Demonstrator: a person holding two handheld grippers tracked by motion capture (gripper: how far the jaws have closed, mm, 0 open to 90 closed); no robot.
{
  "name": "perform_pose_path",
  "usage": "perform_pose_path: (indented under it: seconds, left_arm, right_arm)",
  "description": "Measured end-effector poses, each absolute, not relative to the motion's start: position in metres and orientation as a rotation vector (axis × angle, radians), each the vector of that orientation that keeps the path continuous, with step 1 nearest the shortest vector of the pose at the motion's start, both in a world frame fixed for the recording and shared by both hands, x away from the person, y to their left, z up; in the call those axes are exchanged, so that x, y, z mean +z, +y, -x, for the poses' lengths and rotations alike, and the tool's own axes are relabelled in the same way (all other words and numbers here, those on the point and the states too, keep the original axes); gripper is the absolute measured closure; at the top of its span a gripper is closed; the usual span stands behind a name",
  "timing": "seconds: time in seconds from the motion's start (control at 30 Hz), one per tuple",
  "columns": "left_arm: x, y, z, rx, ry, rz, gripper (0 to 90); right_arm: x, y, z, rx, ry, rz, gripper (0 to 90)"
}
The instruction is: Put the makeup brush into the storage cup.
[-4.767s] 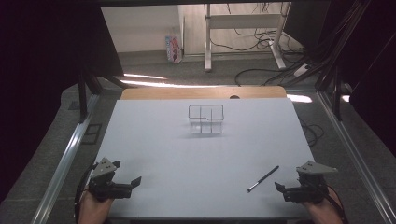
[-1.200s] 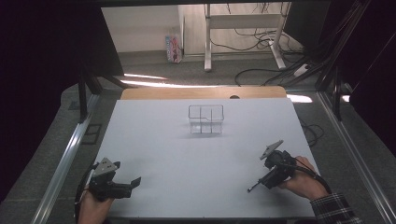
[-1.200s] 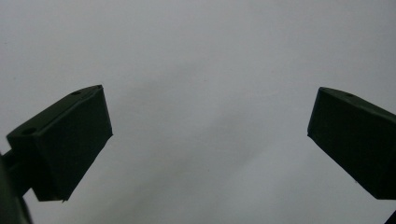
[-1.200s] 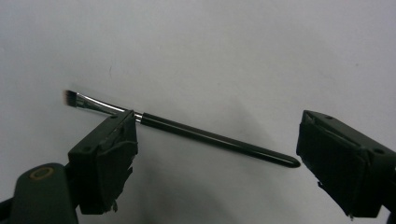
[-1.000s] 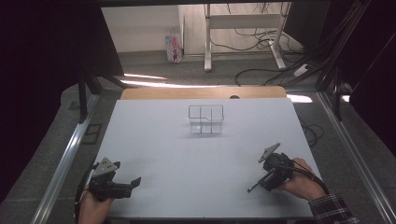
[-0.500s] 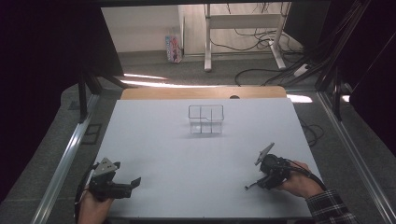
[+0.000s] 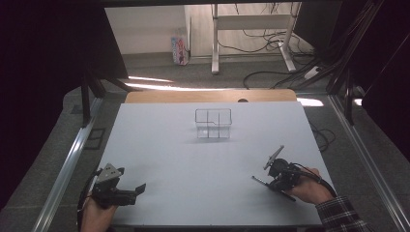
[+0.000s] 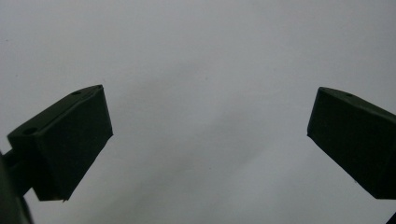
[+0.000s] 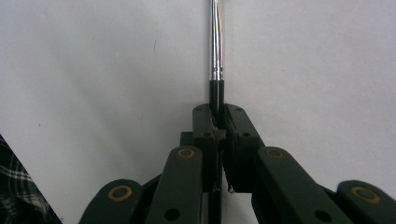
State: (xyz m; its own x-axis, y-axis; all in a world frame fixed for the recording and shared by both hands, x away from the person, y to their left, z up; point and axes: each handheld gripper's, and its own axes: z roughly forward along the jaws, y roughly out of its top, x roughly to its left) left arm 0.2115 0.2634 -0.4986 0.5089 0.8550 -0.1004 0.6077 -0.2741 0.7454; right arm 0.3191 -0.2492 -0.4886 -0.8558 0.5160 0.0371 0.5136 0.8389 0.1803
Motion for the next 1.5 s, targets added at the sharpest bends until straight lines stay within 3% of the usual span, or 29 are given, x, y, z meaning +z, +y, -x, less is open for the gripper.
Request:
perform_pose_path:
  seconds: [1.5]
  left_arm:
    - [-0.499,0.262,-0.212,0.418,1.194,-2.005,0.5]
  right_arm:
    - [-0.461,-0.283,-0.297,0.877,2.623,-1.062,83.7]
